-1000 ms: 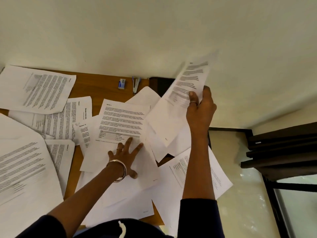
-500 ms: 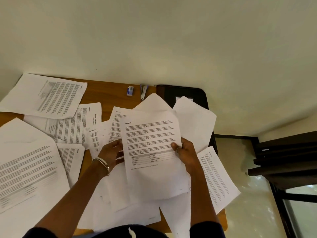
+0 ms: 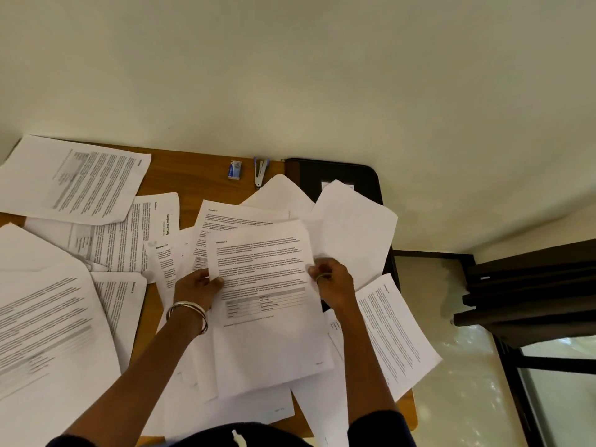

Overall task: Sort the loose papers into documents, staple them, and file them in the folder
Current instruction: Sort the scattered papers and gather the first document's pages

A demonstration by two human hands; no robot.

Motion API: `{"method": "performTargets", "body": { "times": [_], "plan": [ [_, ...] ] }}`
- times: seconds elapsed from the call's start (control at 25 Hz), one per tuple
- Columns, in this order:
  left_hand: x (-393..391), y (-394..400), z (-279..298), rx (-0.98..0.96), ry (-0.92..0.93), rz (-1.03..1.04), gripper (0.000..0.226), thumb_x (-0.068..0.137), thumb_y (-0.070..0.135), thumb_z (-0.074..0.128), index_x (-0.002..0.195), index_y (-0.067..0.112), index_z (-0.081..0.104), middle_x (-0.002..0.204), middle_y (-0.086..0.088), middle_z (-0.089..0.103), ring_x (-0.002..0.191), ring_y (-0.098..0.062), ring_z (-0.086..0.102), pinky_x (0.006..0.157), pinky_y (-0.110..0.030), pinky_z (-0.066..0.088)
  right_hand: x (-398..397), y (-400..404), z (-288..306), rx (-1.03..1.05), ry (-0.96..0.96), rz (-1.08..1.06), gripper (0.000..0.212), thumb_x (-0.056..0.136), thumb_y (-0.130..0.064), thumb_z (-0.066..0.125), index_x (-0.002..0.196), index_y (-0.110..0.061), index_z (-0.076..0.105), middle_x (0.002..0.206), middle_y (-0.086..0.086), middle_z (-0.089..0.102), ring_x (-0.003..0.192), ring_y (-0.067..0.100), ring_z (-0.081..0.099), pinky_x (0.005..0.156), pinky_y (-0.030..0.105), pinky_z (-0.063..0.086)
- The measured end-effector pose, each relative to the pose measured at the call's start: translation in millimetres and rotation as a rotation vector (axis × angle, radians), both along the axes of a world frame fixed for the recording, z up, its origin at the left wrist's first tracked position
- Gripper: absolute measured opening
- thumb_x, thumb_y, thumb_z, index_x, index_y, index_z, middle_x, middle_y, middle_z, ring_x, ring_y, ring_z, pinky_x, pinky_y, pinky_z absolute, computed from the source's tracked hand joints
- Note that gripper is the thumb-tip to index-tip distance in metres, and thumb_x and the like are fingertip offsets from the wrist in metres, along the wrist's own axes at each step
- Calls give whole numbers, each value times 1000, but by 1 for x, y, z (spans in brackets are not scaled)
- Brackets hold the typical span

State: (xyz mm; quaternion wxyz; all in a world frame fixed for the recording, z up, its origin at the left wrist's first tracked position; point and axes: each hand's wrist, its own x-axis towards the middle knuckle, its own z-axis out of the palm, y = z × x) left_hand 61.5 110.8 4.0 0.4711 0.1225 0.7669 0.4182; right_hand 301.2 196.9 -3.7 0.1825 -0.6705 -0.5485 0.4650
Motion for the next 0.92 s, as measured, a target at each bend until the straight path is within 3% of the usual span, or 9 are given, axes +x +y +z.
{"method": "performTargets", "body": {
  "times": [0.08,0.12,0.2,0.28,0.44,0.56,0.68,0.8,0.92],
  "plan": [
    [0,-3,-3,-73,142,40,37,81,8,69,117,5,60,116,-15,62,98,-33,57,93,-46,47,-1,12,3,232,-222,-9,43,95,-26,56,134,-9,50,133,10,55,126,27,47,106,37,38],
    [0,-4,-2,-86,189,43,38,82,9,68,119,6,59,118,-15,62,101,-35,57,95,-47,46,-1,19,4,306,-276,97,47,97,-29,52,139,-9,45,141,11,49,132,29,41,108,39,34],
    [3,-6,0,-76,248,44,43,83,6,66,124,6,54,116,-9,59,105,-33,55,95,-48,44,3,32,-5,330,-473,457,55,100,-43,33,145,-13,37,153,8,34,142,29,28,114,45,24],
    [3,-6,-1,-41,242,88,50,83,2,64,130,8,47,112,-8,58,103,-33,56,92,-47,45,17,39,-20,271,-648,553,57,100,-48,22,145,-15,36,156,6,27,144,29,22,117,48,18],
    [0,-7,-8,-53,269,166,61,81,-1,65,133,12,38,116,-22,60,96,-34,59,83,-48,50,17,50,-17,272,-755,273,42,99,-43,41,123,-12,56,138,7,51,129,28,43,111,49,26],
    [-2,-4,-11,-53,267,204,66,79,-4,65,135,12,34,118,-22,57,96,-34,59,81,-48,51,-11,80,3,320,-704,221,44,97,-43,47,129,-14,51,133,8,53,124,26,46,105,44,33],
    [-3,-1,-14,-65,318,176,73,77,-2,68,137,14,30,122,-22,53,106,-39,57,83,-52,50,-39,119,12,233,-511,184,66,88,-42,63,140,-9,38,142,14,43,131,31,39,108,42,34],
    [-5,3,-16,-146,510,-3,81,72,3,74,139,15,30,134,-22,40,120,-42,44,92,-56,45,-55,142,9,34,-708,286,94,75,-55,72,143,-8,28,147,18,33,137,36,30,110,52,29],
    [-3,10,-13,-172,821,-276,79,70,18,79,138,18,39,145,-16,28,129,-42,31,97,-60,39,-54,162,10,-87,-625,224,99,72,-50,77,145,-8,26,145,17,39,137,37,32,112,59,16]
  ]
}}
